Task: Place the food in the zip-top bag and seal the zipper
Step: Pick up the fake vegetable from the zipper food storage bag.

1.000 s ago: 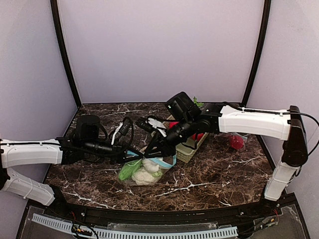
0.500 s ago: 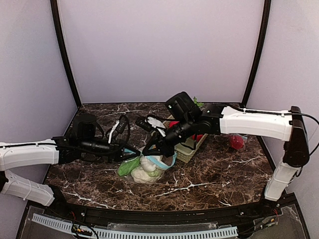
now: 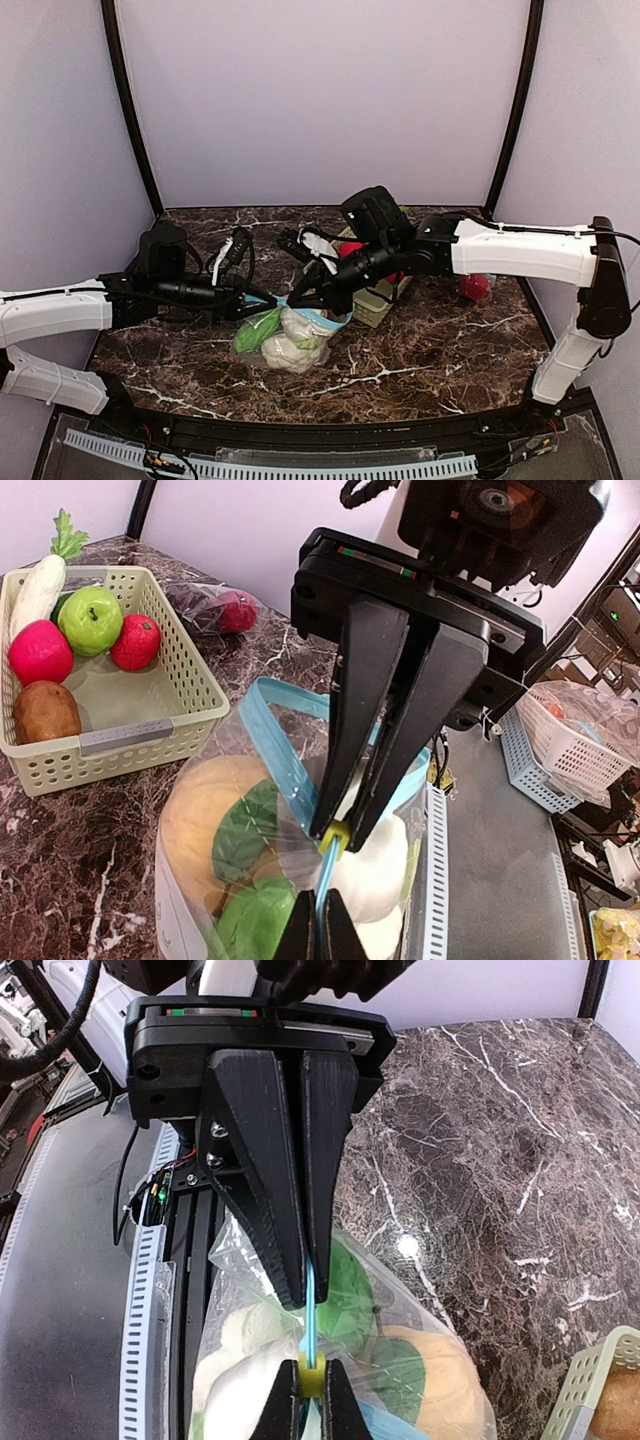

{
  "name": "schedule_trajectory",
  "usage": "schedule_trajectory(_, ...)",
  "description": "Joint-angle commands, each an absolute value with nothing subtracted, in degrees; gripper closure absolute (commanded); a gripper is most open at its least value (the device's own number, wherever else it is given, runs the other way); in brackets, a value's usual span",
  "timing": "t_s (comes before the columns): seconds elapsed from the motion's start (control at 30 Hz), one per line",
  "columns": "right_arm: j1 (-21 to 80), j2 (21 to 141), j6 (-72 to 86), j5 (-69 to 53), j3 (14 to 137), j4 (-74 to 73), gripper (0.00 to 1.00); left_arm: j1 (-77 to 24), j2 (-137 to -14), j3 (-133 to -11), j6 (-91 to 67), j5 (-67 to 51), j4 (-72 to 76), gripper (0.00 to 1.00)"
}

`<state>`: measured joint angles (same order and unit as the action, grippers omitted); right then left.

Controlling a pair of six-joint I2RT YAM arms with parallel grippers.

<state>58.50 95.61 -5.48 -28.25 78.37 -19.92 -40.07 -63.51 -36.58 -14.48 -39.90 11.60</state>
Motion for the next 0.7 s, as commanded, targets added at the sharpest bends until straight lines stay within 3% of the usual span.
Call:
schedule_trajectory(0.0,56.3,92.5,-5.4,-24.5,75.6,-36.6,1.00,-36.6,-60.1,-37.0,-12.5,-34.3,5.6,0.99)
schedule_trajectory(0.23,56.3,92.1,-5.5,-24.0,74.7,-37.4,1.00,-36.6,-60.0,-36.9,-12.3,-33.4,5.2,0.99)
schedule_trajectory(0.43,56.4,92.7,1.2,-27.7,77.1,-33.4,0.98,-38.0,-65.7,-35.7,-15.5,-39.3,11.1,0.99)
schedule_trajectory(0.67,56.4,91.4,10.6,-24.9,74.7,-28.8,0.55,-41.4,-71.0,-34.6,-17.8,-40.6,16.4,0.99)
